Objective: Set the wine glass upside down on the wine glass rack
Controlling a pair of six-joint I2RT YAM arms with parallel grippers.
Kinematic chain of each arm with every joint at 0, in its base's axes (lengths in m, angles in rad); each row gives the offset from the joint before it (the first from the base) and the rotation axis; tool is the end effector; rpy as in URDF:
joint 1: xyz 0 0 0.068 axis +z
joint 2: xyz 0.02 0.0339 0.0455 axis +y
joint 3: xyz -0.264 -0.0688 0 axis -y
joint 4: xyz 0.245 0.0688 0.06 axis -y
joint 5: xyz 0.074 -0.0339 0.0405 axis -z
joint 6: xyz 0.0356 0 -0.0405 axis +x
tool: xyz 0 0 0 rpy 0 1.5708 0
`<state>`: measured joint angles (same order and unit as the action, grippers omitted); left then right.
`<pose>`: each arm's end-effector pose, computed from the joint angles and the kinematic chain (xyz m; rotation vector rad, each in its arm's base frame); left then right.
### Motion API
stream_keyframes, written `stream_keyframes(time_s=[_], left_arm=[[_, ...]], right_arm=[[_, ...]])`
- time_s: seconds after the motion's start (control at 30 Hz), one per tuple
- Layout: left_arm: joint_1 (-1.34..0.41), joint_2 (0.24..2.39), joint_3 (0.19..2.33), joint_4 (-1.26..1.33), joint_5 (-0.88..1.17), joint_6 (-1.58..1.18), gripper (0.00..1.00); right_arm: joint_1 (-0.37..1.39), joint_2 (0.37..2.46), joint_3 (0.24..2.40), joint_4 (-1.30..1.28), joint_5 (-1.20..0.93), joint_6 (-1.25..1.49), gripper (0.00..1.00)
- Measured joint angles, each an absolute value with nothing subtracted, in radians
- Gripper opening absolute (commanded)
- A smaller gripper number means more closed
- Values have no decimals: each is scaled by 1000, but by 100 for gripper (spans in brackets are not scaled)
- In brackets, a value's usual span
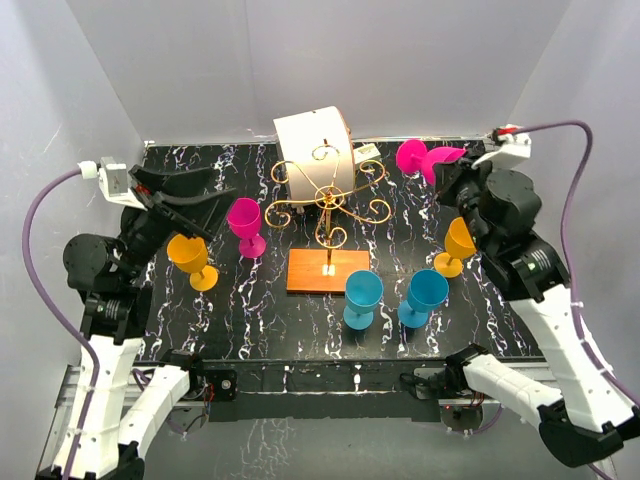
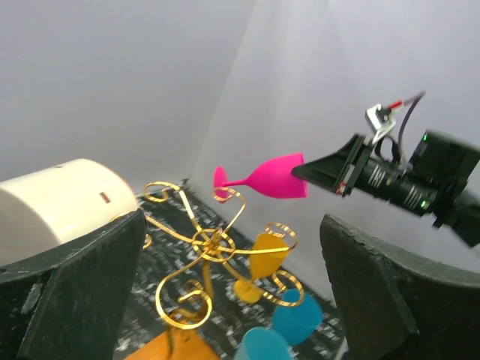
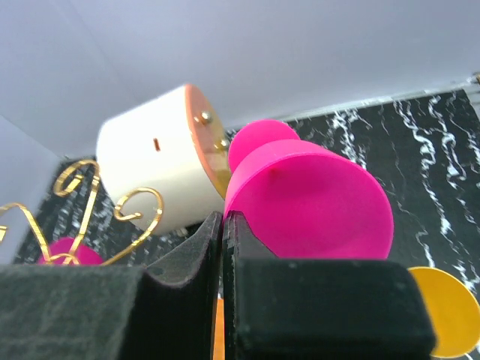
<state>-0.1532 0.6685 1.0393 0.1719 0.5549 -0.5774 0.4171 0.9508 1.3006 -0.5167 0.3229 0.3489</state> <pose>0.1046 -0.0351 0.4757 0.2937 1.1268 -0.9343 0.1714 0.0636 0.4508 0.1782 1.7282 0.2839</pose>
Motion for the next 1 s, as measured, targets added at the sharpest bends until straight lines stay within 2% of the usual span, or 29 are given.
stream_keyframes(time_s=[0.37, 0.6, 1.0], left_arm=[[-154, 896, 990, 591, 574, -1053, 99], [-179, 991, 1049, 674, 556, -1208, 99], [-480, 1163, 1141, 571, 421, -1211, 98]], right_arm=[[417, 753, 1198, -220, 237, 445, 0], [417, 720, 1183, -81, 144, 527, 0], [417, 730, 1097, 12, 69, 665, 0]])
